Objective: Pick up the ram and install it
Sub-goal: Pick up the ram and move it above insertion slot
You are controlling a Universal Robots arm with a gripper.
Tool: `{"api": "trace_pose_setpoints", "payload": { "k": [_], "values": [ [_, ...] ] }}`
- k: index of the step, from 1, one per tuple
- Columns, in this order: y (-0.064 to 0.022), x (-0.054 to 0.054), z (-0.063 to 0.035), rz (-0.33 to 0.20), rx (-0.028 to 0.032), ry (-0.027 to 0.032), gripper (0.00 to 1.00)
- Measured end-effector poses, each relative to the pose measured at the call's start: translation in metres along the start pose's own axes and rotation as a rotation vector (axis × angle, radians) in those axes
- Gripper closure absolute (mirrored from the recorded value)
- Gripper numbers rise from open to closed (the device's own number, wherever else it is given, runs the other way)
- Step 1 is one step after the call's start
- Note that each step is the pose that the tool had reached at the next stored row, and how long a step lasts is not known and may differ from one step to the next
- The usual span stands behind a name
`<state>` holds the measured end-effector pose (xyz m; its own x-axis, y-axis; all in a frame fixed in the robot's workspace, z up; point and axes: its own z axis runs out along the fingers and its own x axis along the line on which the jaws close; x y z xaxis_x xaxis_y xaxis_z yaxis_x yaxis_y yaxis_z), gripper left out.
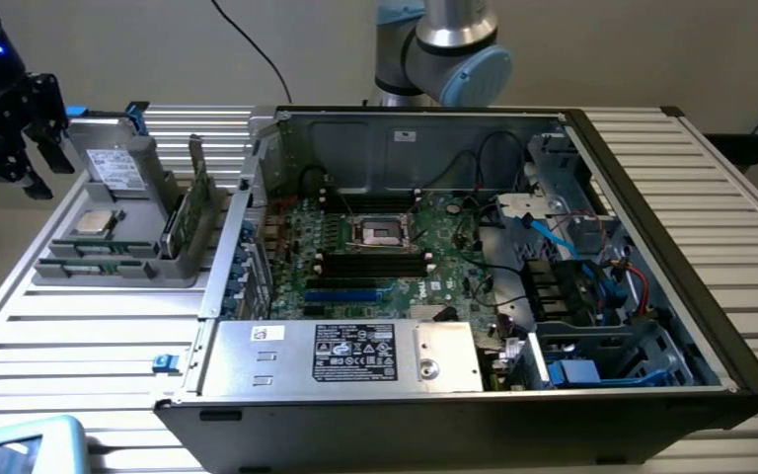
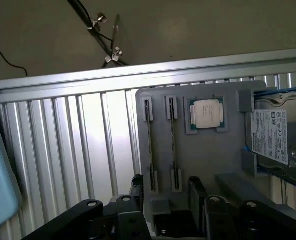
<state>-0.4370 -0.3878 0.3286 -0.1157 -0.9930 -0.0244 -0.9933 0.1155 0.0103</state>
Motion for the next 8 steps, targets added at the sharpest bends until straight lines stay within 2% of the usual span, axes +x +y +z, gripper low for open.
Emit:
{"api": "trace_pose_setpoints", "payload": {
  "k": [5,8],
  "values": [
    [-0.0002,0.000,0.0091,-0.008,-0.0002,0.0000,0.51],
    [-0.0007,0.000,0.0143,-0.014,-0.0025,0.0003,0.51]
  ]
}}
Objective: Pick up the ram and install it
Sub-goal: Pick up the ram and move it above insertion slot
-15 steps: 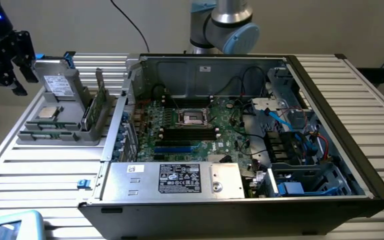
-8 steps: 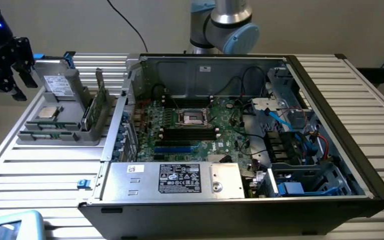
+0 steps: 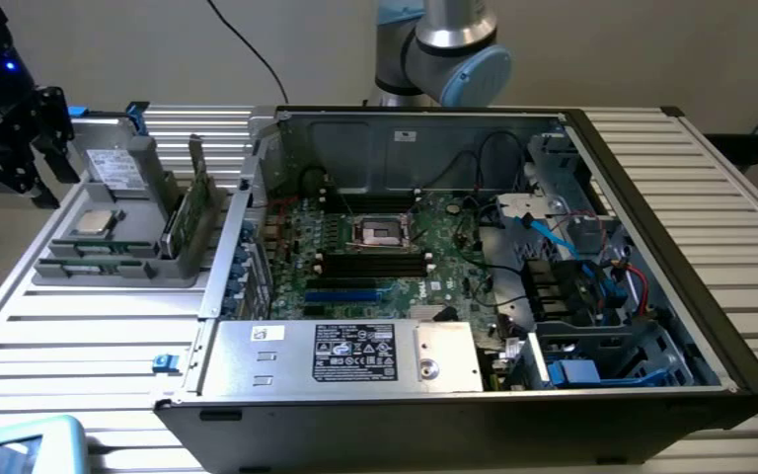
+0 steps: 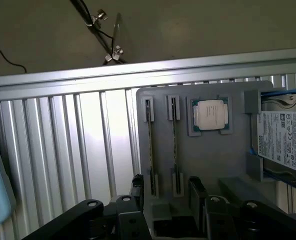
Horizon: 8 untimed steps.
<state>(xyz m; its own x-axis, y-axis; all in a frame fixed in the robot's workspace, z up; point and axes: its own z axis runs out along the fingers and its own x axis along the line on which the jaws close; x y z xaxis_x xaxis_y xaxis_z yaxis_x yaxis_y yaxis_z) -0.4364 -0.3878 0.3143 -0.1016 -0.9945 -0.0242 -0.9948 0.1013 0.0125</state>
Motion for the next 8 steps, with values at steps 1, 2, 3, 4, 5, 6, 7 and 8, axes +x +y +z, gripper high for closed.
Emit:
{"api": "trace_pose_setpoints", "payload": {
  "k": [1,2,3,4,5,6,7,8],
  "values": [
    [-0.0007,0.000,0.0014,-0.002,-0.0021,0.0004,0.51],
    [-0.0012,0.000,0.0029,-0.004,-0.0041,0.0005,0.51],
    [-0.0018,0.000,0.0046,-0.006,-0.0058,0.0006,0.51],
    [-0.0022,0.000,0.0065,-0.007,-0.0075,0.0008,0.51],
    [-0.0025,0.000,0.0083,-0.008,-0.0083,0.0010,0.51],
    [-0.0027,0.000,0.0100,-0.010,-0.0086,0.0011,0.51],
    [-0.0031,0.000,0.0118,-0.012,-0.0086,0.0011,0.51],
    [-0.0034,0.000,0.0137,-0.013,-0.0085,0.0010,0.51]
  ]
}}
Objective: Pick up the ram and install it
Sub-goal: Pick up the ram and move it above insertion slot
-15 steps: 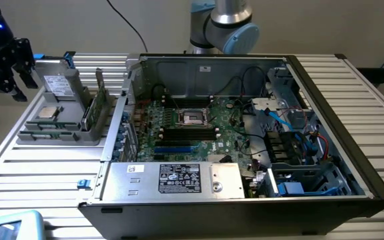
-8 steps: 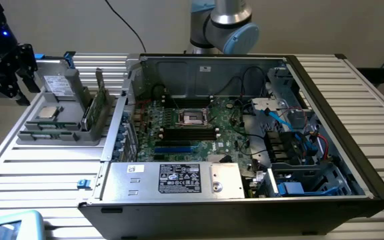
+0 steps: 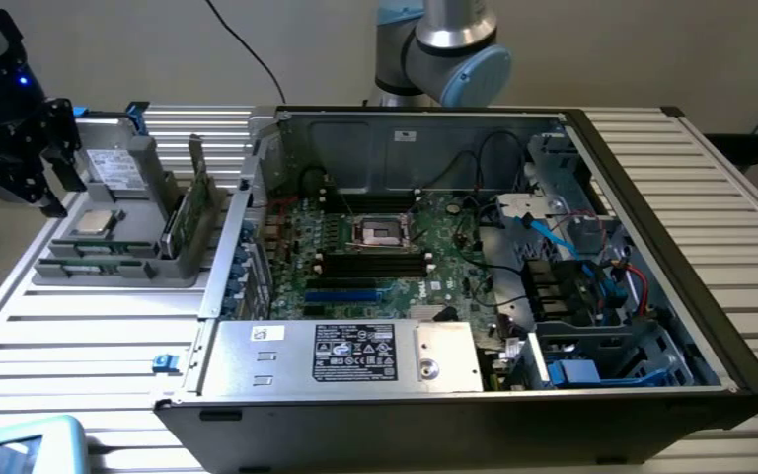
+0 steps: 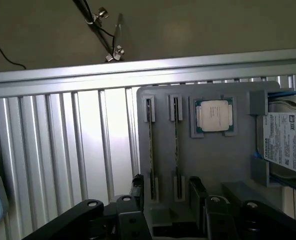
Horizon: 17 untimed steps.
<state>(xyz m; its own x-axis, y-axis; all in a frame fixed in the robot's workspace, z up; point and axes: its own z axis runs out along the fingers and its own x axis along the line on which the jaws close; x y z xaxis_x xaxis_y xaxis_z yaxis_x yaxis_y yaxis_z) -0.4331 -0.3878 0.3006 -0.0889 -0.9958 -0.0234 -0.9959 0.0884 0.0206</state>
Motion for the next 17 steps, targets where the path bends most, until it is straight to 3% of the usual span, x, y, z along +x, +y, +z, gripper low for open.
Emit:
{"api": "trace_pose_setpoints", "payload": {
  "k": [17],
  "values": [
    [-0.0034,0.007,0.0306,-0.007,-0.0003,0.0002,0.51]
  ]
}}
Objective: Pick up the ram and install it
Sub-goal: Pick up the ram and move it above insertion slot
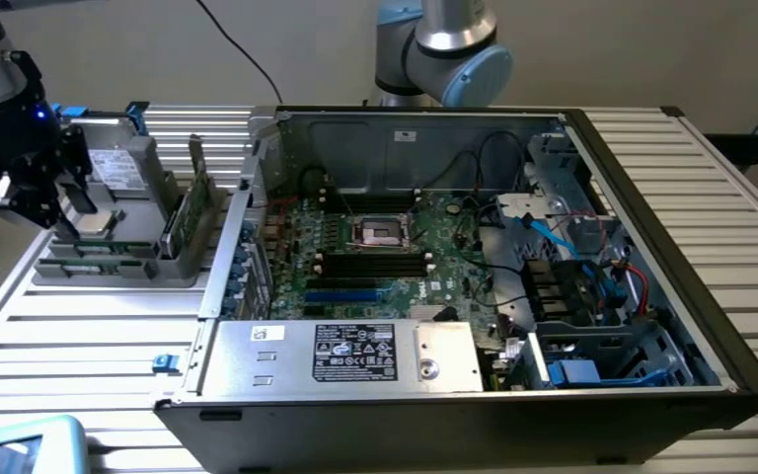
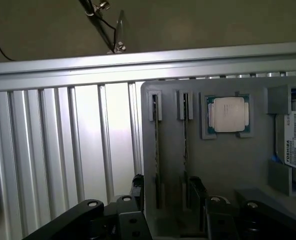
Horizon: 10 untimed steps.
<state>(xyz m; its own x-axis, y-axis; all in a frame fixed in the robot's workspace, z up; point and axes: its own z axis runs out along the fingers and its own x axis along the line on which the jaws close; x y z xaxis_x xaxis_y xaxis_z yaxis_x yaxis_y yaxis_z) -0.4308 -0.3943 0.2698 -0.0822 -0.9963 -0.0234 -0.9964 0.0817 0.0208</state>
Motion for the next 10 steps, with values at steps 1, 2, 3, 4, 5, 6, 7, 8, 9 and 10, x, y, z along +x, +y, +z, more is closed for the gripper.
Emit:
{"api": "trace_pose_setpoints", "payload": {
  "k": [1,2,3,4,5,6,7,8,9,10],
  "values": [
    [-0.0004,0.000,0.0019,0.000,0.0000,0.0000,0.51],
    [-0.0007,0.000,0.0037,0.000,0.0000,0.0000,0.51],
    [-0.0011,0.000,0.0056,0.000,0.0001,0.0000,0.51],
    [-0.0014,0.000,0.0074,0.000,0.0001,-0.0001,0.51],
    [-0.0017,0.000,0.0091,0.000,0.0001,0.0000,0.51],
    [-0.0019,0.000,0.0110,0.000,0.0001,-0.0001,0.51],
    [-0.0022,0.000,0.0127,0.000,0.0000,0.0000,0.51],
    [-0.0024,0.000,0.0145,0.000,0.0001,0.0000,0.51],
    [-0.0026,0.000,0.0165,0.000,0.0001,0.0000,0.51],
    [-0.0028,0.000,0.0183,0.000,0.0001,0.0000,0.51]
  ]
}}
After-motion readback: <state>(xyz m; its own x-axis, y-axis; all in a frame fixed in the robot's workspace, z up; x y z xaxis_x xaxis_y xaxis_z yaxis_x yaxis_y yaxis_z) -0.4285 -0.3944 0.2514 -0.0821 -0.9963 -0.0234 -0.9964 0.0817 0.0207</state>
